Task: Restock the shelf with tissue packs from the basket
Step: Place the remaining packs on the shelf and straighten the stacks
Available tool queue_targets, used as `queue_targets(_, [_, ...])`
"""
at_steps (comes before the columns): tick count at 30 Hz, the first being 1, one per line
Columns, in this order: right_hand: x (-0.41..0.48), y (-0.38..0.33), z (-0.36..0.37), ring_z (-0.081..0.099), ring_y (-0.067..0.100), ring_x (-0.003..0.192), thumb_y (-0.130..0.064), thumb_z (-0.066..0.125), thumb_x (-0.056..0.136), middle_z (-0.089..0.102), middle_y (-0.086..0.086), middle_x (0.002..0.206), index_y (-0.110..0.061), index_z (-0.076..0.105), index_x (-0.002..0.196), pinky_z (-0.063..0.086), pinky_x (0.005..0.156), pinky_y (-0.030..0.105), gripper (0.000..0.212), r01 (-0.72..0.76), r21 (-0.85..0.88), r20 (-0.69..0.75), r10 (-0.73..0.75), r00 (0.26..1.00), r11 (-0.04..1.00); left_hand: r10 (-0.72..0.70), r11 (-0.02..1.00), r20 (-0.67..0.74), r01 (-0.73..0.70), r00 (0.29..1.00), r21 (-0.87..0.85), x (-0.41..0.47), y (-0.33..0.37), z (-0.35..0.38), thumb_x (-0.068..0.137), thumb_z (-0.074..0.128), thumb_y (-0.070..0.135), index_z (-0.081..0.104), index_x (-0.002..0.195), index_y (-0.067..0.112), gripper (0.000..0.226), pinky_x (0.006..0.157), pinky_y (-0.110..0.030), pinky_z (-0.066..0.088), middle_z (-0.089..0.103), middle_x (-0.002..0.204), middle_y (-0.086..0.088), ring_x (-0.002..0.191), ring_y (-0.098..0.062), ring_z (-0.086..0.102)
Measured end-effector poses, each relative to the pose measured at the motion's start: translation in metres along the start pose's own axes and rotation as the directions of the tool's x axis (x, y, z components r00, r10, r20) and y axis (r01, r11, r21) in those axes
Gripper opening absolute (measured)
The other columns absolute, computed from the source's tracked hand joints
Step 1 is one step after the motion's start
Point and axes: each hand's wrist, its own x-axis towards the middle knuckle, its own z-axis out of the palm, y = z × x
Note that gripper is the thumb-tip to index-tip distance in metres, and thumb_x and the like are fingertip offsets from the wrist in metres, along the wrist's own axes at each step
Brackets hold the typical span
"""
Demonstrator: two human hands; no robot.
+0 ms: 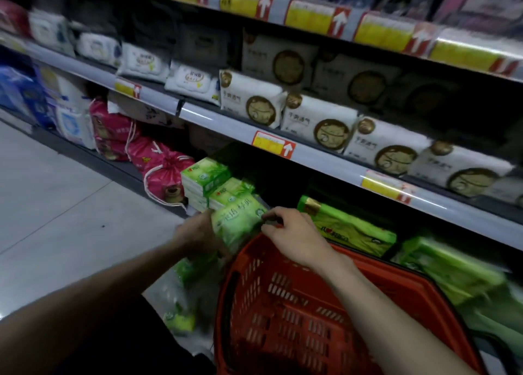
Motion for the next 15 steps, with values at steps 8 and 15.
queue_targets(8, [-0.05, -0.018, -0.022, 0.074, 0.027, 0.098, -0.029, 0.072, 0.097, 0.079, 0.007, 0.106, -0.015, 0.074, 0.103, 0.056, 0.091, 0.046, 0.016, -0.228, 0.825, 0.104, 0.258, 0.961, 0.517, 0.337, 0.885, -0.298, -0.193, 0.893, 0.424, -0.09, 0.058, -0.091, 0.038, 0.079, 0.071, 0.034, 0.153, 0.03, 0.13, 0.098, -0.043, 0.049, 0.056, 0.133, 0.0, 0.12, -0.027, 0.057])
queue_targets(15, [-0.123, -0.025, -0.062, 0.062, 0.046, 0.123, -0.034, 0.076, 0.091, 0.058, 0.03, 0.129, -0.003, 0.06, 0.12, 0.051, 0.101, 0.06, 0.045, -0.295, 0.935, 0.335, 0.221, 0.916, -0.196, 0.771, 0.466, -0.188, -0.337, 0.609, 0.818, -0.157, 0.115, -0.067, 0.045, 0.08, 0.055, 0.047, 0.15, 0.011, 0.118, 0.078, -0.043, 0.039, 0.06, 0.129, -0.011, 0.104, -0.036, 0.058])
